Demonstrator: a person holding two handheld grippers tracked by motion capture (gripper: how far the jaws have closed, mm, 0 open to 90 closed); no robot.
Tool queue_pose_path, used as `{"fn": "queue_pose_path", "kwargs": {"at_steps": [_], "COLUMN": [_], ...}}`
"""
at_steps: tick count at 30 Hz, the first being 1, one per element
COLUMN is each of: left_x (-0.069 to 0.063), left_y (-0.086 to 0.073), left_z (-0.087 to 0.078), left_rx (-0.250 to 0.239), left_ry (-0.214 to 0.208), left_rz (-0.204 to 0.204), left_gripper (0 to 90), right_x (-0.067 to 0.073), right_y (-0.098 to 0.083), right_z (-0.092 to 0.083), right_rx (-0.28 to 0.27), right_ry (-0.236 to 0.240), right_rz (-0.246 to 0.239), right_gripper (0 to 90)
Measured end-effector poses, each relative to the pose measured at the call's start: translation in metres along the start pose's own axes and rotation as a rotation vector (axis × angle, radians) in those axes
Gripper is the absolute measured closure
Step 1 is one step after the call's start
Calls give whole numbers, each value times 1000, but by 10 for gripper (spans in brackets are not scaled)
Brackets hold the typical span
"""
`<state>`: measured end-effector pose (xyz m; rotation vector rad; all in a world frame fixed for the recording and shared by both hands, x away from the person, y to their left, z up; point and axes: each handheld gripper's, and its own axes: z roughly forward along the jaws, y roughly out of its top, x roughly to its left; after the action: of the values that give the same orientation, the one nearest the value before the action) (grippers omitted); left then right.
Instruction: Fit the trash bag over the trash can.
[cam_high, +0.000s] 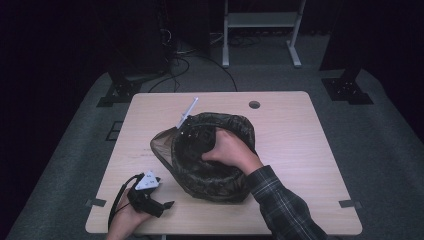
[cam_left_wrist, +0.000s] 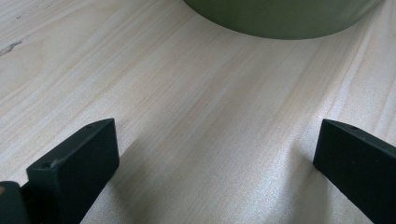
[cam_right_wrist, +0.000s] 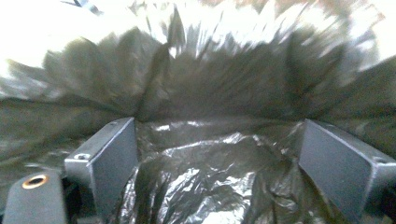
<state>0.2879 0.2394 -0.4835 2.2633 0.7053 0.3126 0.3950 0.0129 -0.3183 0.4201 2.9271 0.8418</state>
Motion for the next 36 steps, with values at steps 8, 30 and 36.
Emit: {"fn": "queue_pose_path", "kwargs": {"at_steps": [8,30,36], "left_x": [0,0,0], "left_y": [0,0,0], "left_z": [0,0,0], "left_rx": [0,0,0], "left_ry": [0,-1,-1], "left_rz": [0,0,-1], "left_gripper": [0,0,0], "right_x": [1,17,20], "right_y": [-4,-61,-93], "right_z": [-28,-94,-106], "right_rx": [-106,-339,-369], "right_ry": [-10,2,-17], "right_rz": [-9,-26,-3], "right_gripper": [109,109,108]}}
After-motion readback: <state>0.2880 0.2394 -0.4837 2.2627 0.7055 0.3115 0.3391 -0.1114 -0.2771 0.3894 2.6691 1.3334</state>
